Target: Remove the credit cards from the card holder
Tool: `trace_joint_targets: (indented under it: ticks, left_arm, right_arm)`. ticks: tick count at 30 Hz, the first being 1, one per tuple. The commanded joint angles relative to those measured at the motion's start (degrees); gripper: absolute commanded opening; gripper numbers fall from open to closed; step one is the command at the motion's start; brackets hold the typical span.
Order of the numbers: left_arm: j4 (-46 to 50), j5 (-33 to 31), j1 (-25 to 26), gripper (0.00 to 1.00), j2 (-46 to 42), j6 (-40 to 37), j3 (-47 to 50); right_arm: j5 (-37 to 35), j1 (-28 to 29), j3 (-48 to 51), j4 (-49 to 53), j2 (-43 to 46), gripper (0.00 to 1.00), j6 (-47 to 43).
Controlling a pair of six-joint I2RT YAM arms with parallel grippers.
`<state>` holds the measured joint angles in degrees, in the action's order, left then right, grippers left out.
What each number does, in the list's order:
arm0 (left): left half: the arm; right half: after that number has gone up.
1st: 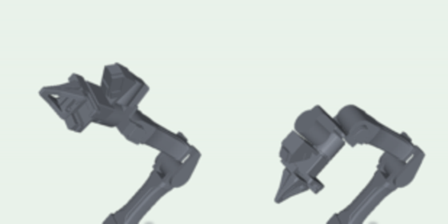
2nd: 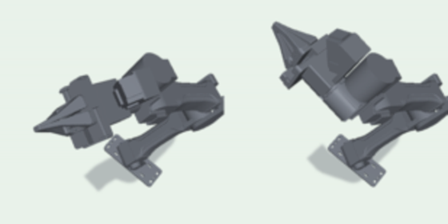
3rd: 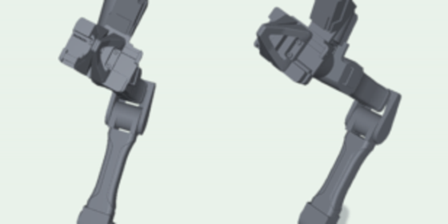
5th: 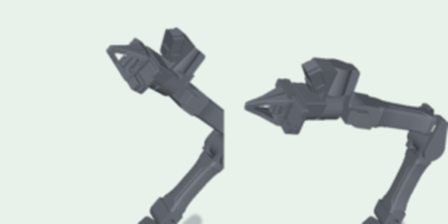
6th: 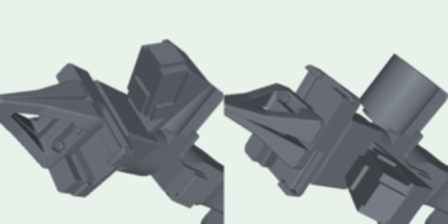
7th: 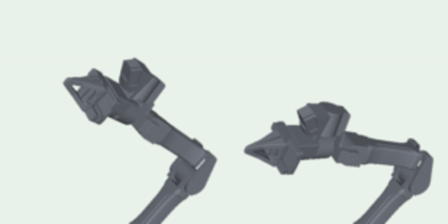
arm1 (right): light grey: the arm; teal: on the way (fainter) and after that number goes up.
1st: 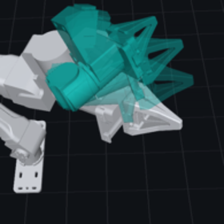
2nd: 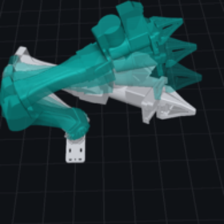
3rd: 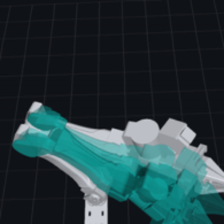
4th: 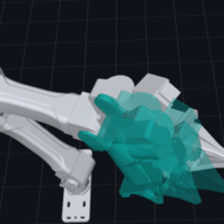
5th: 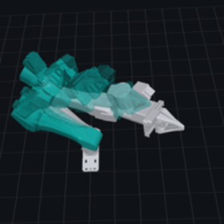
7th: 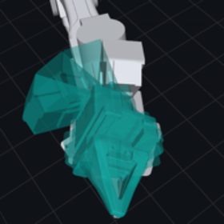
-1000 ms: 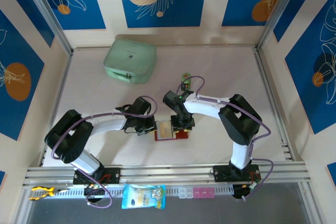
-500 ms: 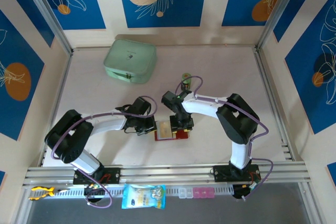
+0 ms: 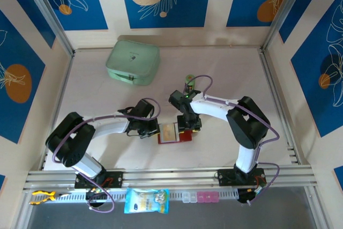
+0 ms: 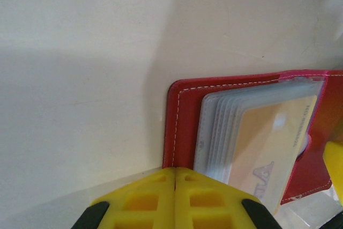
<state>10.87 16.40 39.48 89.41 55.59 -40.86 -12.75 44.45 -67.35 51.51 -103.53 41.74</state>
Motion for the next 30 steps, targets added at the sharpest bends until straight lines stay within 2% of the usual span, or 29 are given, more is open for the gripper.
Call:
trace_joint_targets:
  ticks: [1,8,23,30]
  left_arm:
    - [4.11,-1.64,-0.71,0.05,0.51,-0.07,1.40]
    - [4.24,-1.64,-0.64,0.05,0.42,-0.16,1.18]
    - [4.32,-1.78,-0.67,0.05,0.41,-0.13,1.22]
    - [4.59,-1.84,-0.70,0.05,-0.01,-0.09,1.07]
  right_arm:
    - [-1.51,-0.46,0.51,2.63,1.22,0.54,-0.58]
    - [-1.73,-1.46,1.56,2.18,0.18,0.63,-1.72]
    - [3.71,-3.57,7.62,-5.03,-1.42,0.72,-3.00]
    - [5.55,-4.29,10.26,-7.80,-2.14,0.72,-2.67]
